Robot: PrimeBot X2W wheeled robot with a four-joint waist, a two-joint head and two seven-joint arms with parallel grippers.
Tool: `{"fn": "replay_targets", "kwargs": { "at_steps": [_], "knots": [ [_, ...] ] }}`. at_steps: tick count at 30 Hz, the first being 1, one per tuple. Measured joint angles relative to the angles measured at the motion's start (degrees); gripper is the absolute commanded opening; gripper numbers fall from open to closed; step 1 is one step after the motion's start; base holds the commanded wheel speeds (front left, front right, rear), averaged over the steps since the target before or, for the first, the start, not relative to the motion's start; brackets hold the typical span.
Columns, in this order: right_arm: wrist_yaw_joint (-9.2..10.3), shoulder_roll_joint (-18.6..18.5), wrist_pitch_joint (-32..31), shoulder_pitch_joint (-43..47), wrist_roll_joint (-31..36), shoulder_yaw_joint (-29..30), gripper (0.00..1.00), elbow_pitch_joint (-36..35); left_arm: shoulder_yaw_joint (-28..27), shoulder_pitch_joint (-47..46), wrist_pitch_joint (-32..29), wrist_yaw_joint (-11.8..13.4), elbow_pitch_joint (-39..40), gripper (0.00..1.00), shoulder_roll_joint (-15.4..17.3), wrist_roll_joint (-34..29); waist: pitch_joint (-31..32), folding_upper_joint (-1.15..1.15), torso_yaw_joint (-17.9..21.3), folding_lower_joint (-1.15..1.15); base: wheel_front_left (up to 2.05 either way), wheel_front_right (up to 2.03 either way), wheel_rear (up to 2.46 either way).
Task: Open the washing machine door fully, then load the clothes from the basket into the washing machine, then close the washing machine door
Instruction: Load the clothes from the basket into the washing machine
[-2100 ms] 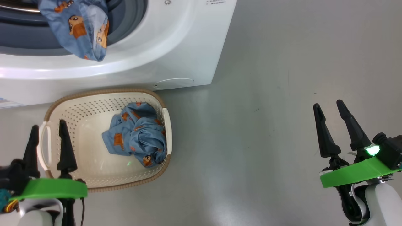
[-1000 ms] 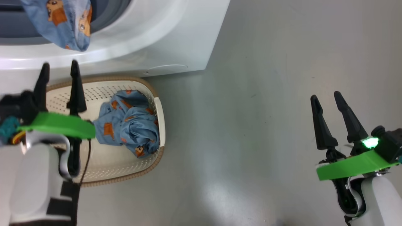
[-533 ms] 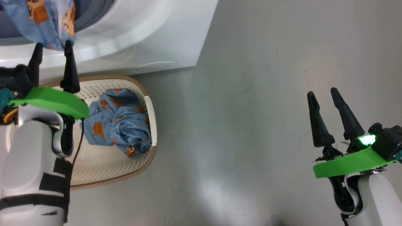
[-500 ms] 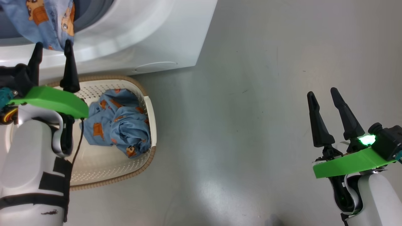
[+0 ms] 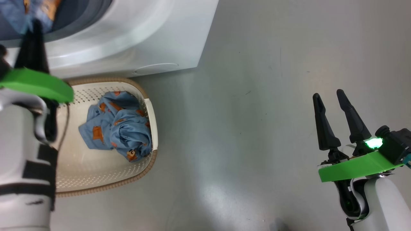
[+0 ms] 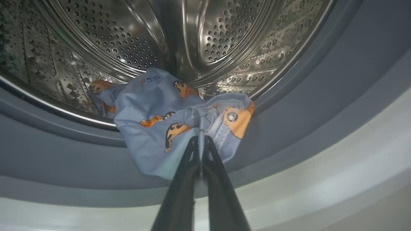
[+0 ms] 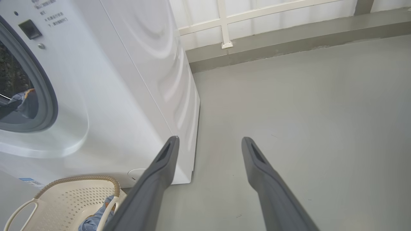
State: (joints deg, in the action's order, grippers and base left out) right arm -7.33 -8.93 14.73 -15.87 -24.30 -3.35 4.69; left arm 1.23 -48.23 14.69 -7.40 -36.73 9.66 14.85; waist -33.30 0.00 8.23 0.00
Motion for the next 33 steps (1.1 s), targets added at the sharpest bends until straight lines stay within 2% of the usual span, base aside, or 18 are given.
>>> {"fn": "replay_targets", "kwargs": {
  "at_steps": [2, 10, 15, 19, 30, 31, 32, 33],
  "knots": [
    [0.00, 0.24, 0.00, -0.01, 0.00, -0.09, 1.00, 0.01, -0.77, -1.54, 0.00, 0.00, -0.26, 0.00, 0.55, 0.02, -0.13, 0.00, 0.08, 0.00, 0.00, 0.00, 0.00],
    [0.00, 1.45, 0.00, -1.42, -0.10, -1.82, 1.00, 0.11, -5.71, -15.43, 0.01, 0.32, -9.69, 0.00, 4.41, 1.38, -1.43, 0.00, 1.84, 0.00, 0.00, 0.00, 0.00],
    [0.00, 1.77, 0.00, -1.90, -0.49, -1.87, 1.00, 0.08, -7.71, -21.70, 0.01, 1.67, -9.69, 0.00, 6.53, 0.37, -2.60, 0.00, 3.37, 0.00, 0.00, 0.00, 0.00],
    [0.00, 2.21, 0.00, -1.97, -0.49, -1.99, 1.00, 0.05, -7.21, -22.62, 0.02, 1.58, -10.89, 0.00, 6.75, -1.77, -3.63, 0.00, 4.56, 0.00, 0.00, 0.00, 0.00],
    [0.00, 2.96, 0.00, -3.00, -0.51, -2.59, 1.00, 0.02, -1.92, -27.43, 0.00, 0.99, -25.85, 0.00, 8.28, -6.61, -5.55, 0.00, 6.36, 0.00, 0.00, 0.00, 0.00],
    [0.00, 2.97, 0.00, -3.00, -0.49, -2.58, 1.00, 0.02, -1.66, -27.95, 0.01, 0.99, -26.83, 0.07, 8.44, -6.77, -5.59, 0.00, 6.33, 0.00, 0.00, 0.00, 0.00],
    [0.00, 2.98, 0.00, -3.01, -0.49, -2.58, 1.00, 0.03, -1.69, -28.49, 0.01, 0.99, -27.96, 0.38, 8.54, -6.81, -5.60, 0.00, 6.27, 0.00, 0.00, 0.00, 0.00],
    [0.00, 3.02, 0.00, -3.02, -0.49, -2.59, 1.00, 0.05, -1.64, -29.06, -0.05, 0.99, -29.37, 0.95, 8.65, -6.81, -5.57, 0.00, 6.21, 0.00, 0.00, 0.00, 0.00]
  ]
}}
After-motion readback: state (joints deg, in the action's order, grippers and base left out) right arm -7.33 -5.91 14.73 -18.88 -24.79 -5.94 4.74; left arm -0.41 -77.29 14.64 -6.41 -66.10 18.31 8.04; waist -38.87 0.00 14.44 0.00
